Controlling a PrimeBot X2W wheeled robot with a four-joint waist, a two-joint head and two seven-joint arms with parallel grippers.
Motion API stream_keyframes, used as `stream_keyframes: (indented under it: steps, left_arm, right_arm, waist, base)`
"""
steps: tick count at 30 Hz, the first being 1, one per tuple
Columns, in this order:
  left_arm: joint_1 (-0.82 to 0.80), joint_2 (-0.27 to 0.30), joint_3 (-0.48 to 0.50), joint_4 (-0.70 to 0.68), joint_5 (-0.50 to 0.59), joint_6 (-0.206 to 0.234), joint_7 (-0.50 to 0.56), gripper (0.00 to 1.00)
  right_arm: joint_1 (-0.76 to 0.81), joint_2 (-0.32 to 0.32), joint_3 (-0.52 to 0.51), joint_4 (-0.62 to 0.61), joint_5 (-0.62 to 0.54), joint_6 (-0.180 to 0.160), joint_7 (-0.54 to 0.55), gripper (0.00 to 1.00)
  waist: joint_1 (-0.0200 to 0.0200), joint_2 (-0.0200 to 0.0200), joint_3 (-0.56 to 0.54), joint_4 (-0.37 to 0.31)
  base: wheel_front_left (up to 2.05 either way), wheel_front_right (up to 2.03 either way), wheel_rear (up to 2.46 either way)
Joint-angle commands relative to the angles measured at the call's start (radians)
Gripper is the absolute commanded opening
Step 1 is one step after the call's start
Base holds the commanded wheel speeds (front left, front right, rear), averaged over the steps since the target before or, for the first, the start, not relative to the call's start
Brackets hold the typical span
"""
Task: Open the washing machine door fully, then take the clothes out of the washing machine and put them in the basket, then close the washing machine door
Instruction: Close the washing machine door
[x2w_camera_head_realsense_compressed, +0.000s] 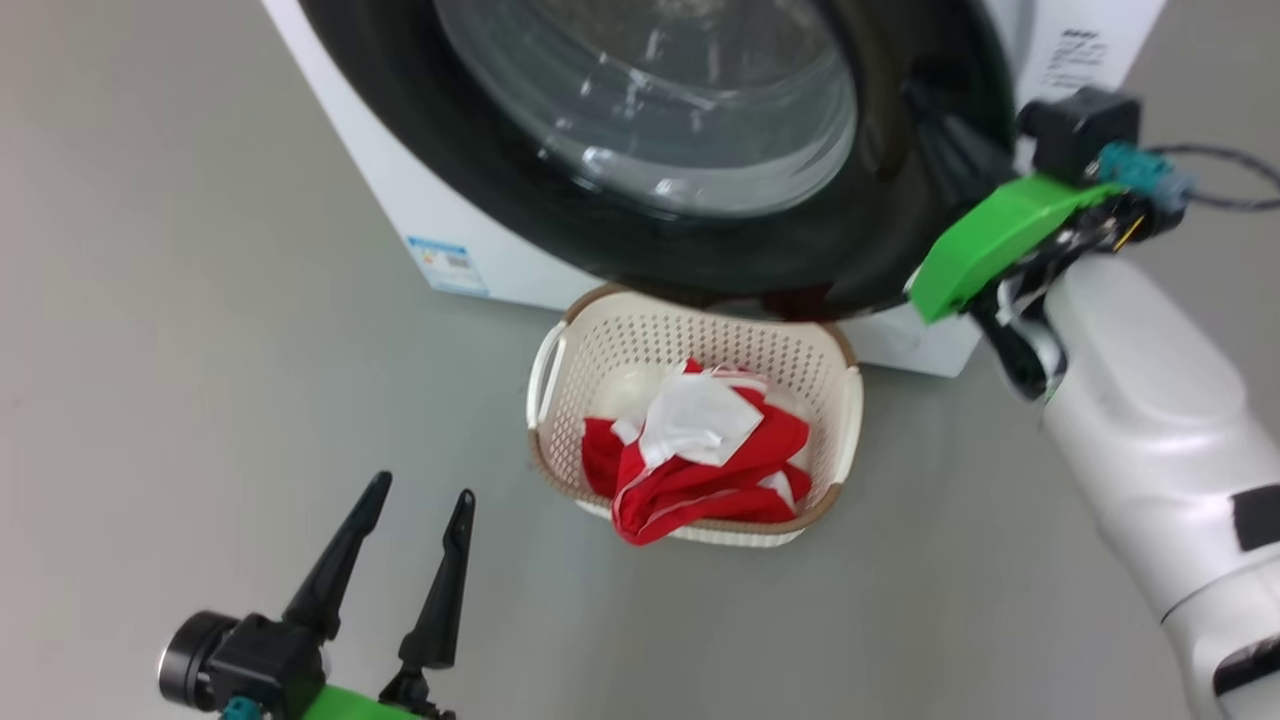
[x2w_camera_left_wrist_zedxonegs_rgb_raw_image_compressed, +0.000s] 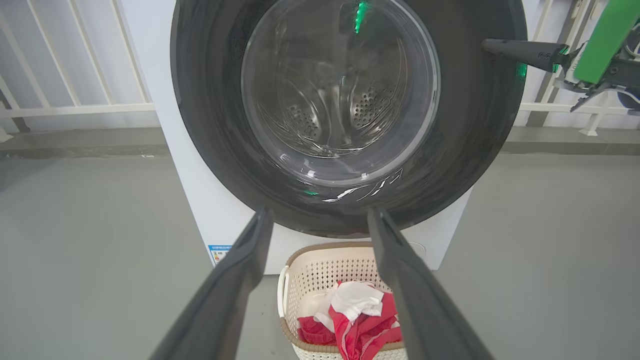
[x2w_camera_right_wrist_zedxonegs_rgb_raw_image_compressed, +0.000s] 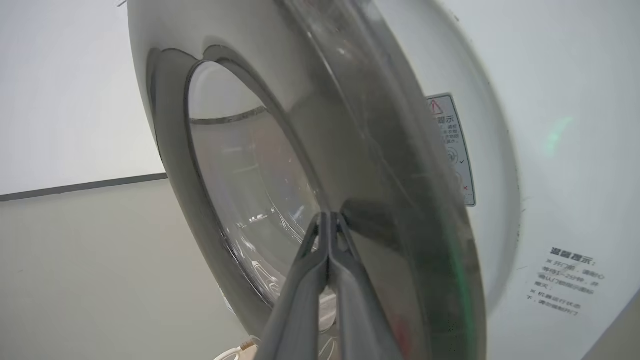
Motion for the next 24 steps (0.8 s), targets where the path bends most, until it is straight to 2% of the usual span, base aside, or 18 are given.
stream_keyframes:
  steps: [1, 8, 14, 19, 24]
  left_arm:
    - [-0.035, 0.022, 0.029, -0.023, -0.005, -0.006, -0.012, 1.00]
    - [-0.063, 0.032, 0.018, -0.030, -0.014, -0.006, -0.012, 1.00]
    - [-0.092, 0.029, 0.006, -0.024, -0.017, -0.006, -0.012, 1.00]
    - [-0.104, 0.037, -0.006, -0.013, -0.009, -0.006, -0.012, 1.00]
    - [-0.111, 0.034, 0.005, 0.010, -0.016, -0.006, -0.012, 1.00]
  right_arm:
    - [-0.038, -0.004, -0.007, -0.021, -0.004, -0.001, -0.007, 0.00]
    - [-0.138, -0.014, -0.077, 0.016, -0.044, -0.001, -0.007, 0.00]
    - [-0.202, -0.014, -0.176, 0.032, -0.109, -0.001, -0.007, 0.00]
    - [-0.222, 0.009, -0.234, 0.049, -0.182, -0.001, -0.007, 0.00]
    - [-0.205, 0.039, -0.250, 0.034, -0.214, -0.001, -0.007, 0.00]
  waist:
    - [0.0000, 0.0000, 0.040, 0.029]
    - [0.0000, 0.0000, 0.110, 0.040]
    - [0.0000, 0.0000, 0.144, 0.051]
    - [0.0000, 0.0000, 0.148, 0.047]
    - [0.0000, 0.0000, 0.129, 0.028]
  base:
    - [0.00, 0.00, 0.00]
    - [0.00, 0.00, 0.00]
    - [0.00, 0.00, 0.00]
    - [0.00, 0.00, 0.00]
    - [0.00, 0.00, 0.00]
